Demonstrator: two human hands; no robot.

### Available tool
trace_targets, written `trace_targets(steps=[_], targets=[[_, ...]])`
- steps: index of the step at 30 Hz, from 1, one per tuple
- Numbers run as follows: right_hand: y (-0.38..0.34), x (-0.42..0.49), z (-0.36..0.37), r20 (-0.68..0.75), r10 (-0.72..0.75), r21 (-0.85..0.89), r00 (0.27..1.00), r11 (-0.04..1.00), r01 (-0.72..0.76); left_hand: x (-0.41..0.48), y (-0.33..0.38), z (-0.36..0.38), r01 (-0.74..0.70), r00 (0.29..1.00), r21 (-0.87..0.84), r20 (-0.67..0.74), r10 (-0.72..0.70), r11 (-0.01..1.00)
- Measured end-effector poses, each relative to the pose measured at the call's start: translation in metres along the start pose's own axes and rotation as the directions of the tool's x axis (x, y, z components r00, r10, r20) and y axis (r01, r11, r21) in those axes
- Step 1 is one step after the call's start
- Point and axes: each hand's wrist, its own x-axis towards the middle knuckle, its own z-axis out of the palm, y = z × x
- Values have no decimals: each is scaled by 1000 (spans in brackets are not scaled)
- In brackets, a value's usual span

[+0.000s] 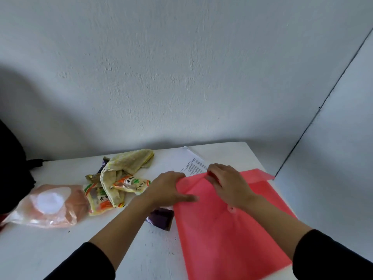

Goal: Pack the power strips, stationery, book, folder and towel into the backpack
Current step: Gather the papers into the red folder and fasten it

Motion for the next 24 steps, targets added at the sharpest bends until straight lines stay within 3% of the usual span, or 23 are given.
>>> trace_targets(steps=[1, 4, 8, 10, 14, 17, 20, 22, 24], targets=[[-5, 6, -5, -27, -3, -26, 1000, 1000, 3, -2, 0, -7, 11, 1000, -184, -24, -16, 983], [-10, 23, -26, -109, -12, -89, 994, 996, 3, -8, 3, -26, 57, 996, -635, -17, -87, 771], [-17, 46, -51, -76, -29, -95, 997, 995, 22, -20, 15, -40, 106, 994, -816, 109, -30, 569], [-21, 53, -57, -64, -49, -85, 997, 995, 44, -24, 21, -52, 116, 993, -850, 102, -56, 513], [-27, 62, -75, -15, 15, -24, 1000, 1000, -15, -34, 17, -92, 97, 993, -849, 45, -112, 519], [-33, 58, -76, 173, 23, 285, 985, 956, -72, -42, -7, -122, 122, 989, -833, 59, -132, 540], [-41, 54, -57, 171, -58, 536, 984, 843, -43, -41, -31, -138, 216, 976, -701, 153, -153, 680], [-61, 58, -48, 144, -27, 660, 989, 748, -75, -48, -44, -151, 242, 970, -596, 173, -172, 766], [-70, 60, -39, 200, 33, 706, 979, 688, -167, -43, -49, -155, 225, 974, -399, 83, -209, 889]])
